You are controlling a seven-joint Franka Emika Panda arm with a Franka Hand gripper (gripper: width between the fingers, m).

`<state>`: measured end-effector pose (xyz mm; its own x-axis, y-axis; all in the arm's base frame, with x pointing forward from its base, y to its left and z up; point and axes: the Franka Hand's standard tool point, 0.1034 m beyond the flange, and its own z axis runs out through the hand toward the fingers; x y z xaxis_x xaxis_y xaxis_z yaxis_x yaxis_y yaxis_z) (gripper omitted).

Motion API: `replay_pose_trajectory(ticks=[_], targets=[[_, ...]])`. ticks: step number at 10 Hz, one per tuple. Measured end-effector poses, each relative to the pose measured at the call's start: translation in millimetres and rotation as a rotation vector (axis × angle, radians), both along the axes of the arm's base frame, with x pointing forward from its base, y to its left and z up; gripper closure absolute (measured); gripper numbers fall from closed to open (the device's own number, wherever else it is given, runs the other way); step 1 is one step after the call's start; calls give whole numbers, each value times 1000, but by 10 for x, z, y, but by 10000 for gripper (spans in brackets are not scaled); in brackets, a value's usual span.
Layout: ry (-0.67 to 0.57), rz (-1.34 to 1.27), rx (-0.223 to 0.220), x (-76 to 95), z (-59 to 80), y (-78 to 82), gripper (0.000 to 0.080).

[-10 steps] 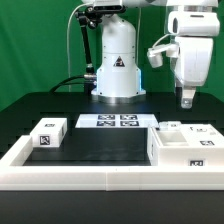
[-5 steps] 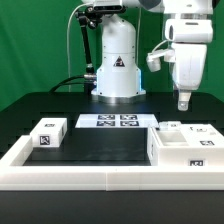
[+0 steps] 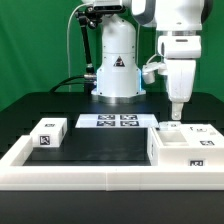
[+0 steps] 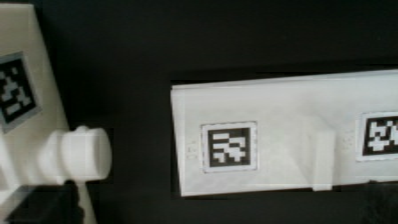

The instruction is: Assemble cabinet

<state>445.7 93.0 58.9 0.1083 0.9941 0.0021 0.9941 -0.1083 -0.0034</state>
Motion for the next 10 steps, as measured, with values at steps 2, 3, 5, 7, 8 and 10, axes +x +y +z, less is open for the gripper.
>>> replay_pose_trajectory(ticks=[2, 3, 5, 7, 8, 10], targets=[[2, -2, 1, -11, -13, 0, 3], [4, -2, 5, -37, -54, 8, 3], [-42, 10, 41, -125, -159, 44, 3], [-45, 9, 57, -197, -260, 75, 3], [-36, 9, 62, -232, -322, 90, 3], [-13, 4, 64, -313, -415, 155, 3]])
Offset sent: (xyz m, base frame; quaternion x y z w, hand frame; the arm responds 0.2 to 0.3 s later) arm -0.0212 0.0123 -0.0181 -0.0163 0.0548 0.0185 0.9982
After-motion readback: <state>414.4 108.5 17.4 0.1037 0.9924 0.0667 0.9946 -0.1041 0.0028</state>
